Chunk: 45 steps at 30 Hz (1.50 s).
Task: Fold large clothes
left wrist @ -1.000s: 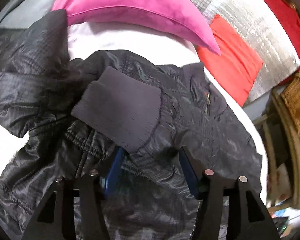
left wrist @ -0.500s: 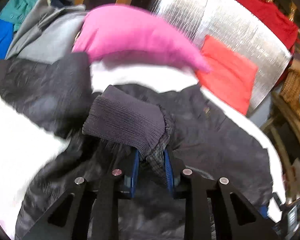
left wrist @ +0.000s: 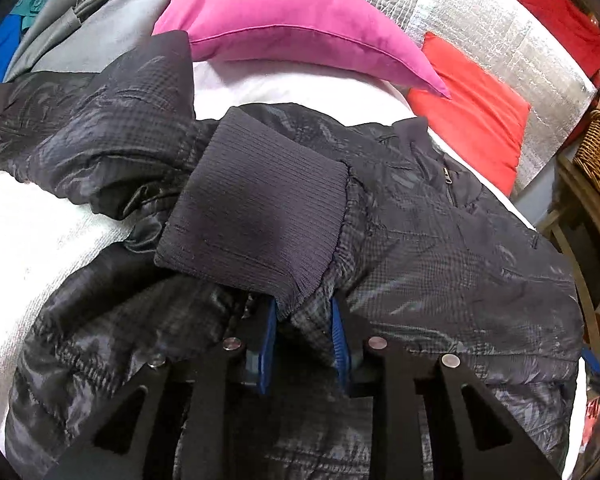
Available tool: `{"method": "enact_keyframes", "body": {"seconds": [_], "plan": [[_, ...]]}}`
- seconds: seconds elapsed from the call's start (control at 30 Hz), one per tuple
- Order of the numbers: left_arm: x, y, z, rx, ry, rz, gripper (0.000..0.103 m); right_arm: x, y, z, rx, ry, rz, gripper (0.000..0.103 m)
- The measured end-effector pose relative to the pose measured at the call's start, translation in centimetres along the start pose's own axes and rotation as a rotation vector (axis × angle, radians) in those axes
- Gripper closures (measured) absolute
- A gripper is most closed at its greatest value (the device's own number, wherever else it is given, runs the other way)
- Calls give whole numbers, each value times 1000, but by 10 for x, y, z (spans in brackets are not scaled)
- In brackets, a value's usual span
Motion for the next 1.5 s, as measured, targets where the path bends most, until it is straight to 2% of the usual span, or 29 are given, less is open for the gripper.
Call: {"method": "enact_keyframes", "body": {"seconds": [0.2,0.23,0.27,0.3,0.33,0.37,0.4,0.43,0.47,0.5,0.57,0.63,0.7,0.77,0.83,0.87,0.93,0.97,1.0,1.03,1.1,1.13,1.2,1.27,1.3,1.37,1.4,1.5], "plan": [[5,2,-8,11,-16,5,74,-19,-8,61,58,103,-30,10],[5,3,-8,16,-19,4,74,-20,-8,67,59,111,-39,26],[5,3,-9,27,-22,0,74,-20,-5,70,59,111,-57,87],[6,3,-9,38,-23,-2,74,-19,2,71,67,102,-104,92],[7,3,-9,40,-29,-1,74,-18,12,69,111,61,-213,93],[8,3,-9,44,-29,0,74,-11,13,74,184,56,-316,92],[8,2,-9,47,-29,2,74,-4,4,81,228,82,-331,83],[8,2,-9,49,-28,0,74,-3,-3,85,230,96,-303,76],[7,3,-9,54,-28,-6,74,-4,-11,83,211,90,-250,64],[8,3,-9,58,-26,-10,74,-8,-18,77,173,65,-183,42],[8,3,-9,57,-30,-7,73,-19,-29,61,89,-2,-49,22],[8,3,-9,55,-35,-3,73,-28,-41,55,55,-21,42,22],[8,3,-9,57,-36,-4,73,-33,-54,62,28,11,124,22],[8,3,-9,59,-39,-4,73,-38,-56,70,22,24,130,26],[8,4,-9,61,-41,-5,73,-42,-54,76,-7,37,125,60],[8,3,-10,63,-43,-4,72,-39,-52,83,10,70,107,85],[9,4,-10,65,-43,-3,72,-38,-39,87,115,76,-52,89],[9,4,-10,65,-44,-3,72,-43,-26,79,137,23,-144,90],[9,3,-10,67,-45,-2,71,-45,-21,74,145,-8,-180,90],[9,2,-10,72,-42,1,71,-43,-25,75,193,-12,-211,90],[8,2,-10,69,-41,4,71,-25,-42,88,272,91,-239,76],[8,2,-10,68,-39,5,71,-27,-43,79,265,57,-241,71],[8,2,-10,68,-39,5,71,-34,-47,47,293,-33,-181,31],[8,2,-10,68,-39,5,71,-33,-41,19,267,-90,-166,28],[8,1,-10,67,-39,6,71,-26,-32,1,242,-91,-196,28],[8,1,-9,67,-38,6,71,-10,-16,-9,231,-49,-259,24],[8,1,-9,69,-38,5,71,5,-15,-17,263,-15,-304,23],[8,2,-9,70,-38,4,71,27,-21,-21,271,39,-303,23]]}}
Point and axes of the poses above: each gripper's, at about its wrist camera, not at the fingertips, and z roughly the way its jaws point, y to its left, x to its underside, the point moved 8 cm from there along z, roughly the way its jaws point, and after that the axes turned 6 degrees about -y, right-handed, at the moved point
